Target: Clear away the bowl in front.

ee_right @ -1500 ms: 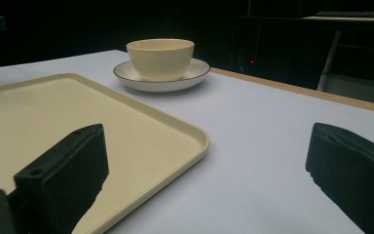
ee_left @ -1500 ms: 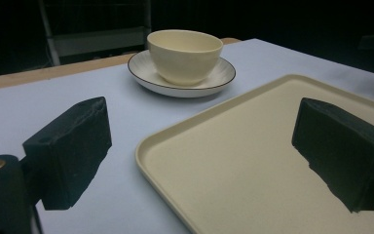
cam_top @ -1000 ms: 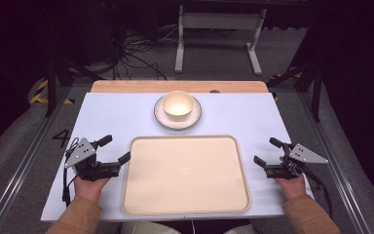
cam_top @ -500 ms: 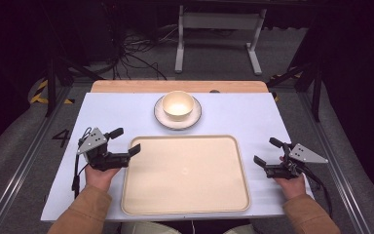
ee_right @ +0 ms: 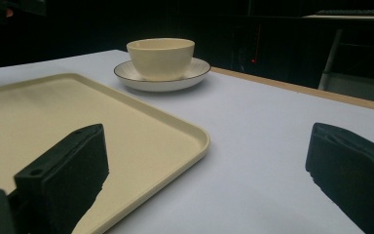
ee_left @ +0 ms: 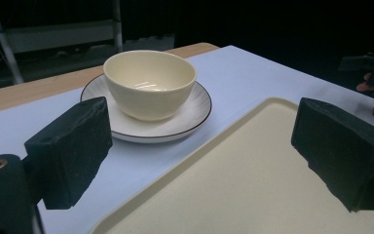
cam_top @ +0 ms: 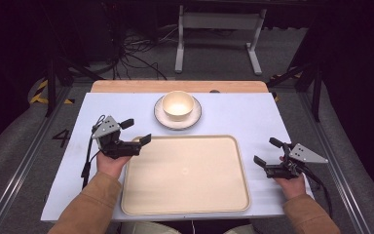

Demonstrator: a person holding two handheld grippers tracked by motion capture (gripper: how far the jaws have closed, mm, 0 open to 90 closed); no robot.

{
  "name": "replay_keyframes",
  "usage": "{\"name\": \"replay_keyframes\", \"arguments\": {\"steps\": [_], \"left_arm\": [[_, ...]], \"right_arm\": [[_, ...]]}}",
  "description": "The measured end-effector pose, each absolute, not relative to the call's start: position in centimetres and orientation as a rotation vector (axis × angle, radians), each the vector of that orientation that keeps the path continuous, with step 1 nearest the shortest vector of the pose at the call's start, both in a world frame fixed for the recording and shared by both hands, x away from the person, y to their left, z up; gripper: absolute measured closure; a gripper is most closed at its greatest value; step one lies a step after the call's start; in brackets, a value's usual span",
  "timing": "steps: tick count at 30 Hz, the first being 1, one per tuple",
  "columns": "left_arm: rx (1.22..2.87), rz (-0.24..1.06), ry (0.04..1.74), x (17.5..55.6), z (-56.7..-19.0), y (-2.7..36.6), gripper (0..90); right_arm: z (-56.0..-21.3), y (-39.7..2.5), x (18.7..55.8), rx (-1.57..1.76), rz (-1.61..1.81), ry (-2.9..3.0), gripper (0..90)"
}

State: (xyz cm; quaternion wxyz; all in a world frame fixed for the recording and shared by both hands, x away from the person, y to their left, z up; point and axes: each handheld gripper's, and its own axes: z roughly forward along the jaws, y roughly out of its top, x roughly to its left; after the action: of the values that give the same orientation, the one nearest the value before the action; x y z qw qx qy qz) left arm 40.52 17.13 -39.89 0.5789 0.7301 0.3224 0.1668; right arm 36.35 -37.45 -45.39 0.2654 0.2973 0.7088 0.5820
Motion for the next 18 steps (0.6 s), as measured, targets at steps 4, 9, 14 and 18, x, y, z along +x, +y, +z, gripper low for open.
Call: {"name": "replay_keyframes", "arguments": {"steps": [4,9,14,18], "left_arm": [[1.732,0.380,0.738,41.3,-39.6,16.5,8.6],[1.734,0.366,0.732,42.0,-39.3,15.9,8.7],[1.744,0.363,0.720,42.6,-39.0,15.3,8.6],[1.771,0.397,0.725,43.3,-38.6,14.6,9.5]], "right_arm": [[-45.4,-37.4,36.3,0.803,1.572,1.915,1.9],[-45.4,-37.5,36.3,0.802,1.573,1.915,1.9],[-45.4,-37.5,36.4,0.802,1.574,1.916,1.9],[-45.4,-37.5,36.4,0.802,1.574,1.918,1.9]]}}
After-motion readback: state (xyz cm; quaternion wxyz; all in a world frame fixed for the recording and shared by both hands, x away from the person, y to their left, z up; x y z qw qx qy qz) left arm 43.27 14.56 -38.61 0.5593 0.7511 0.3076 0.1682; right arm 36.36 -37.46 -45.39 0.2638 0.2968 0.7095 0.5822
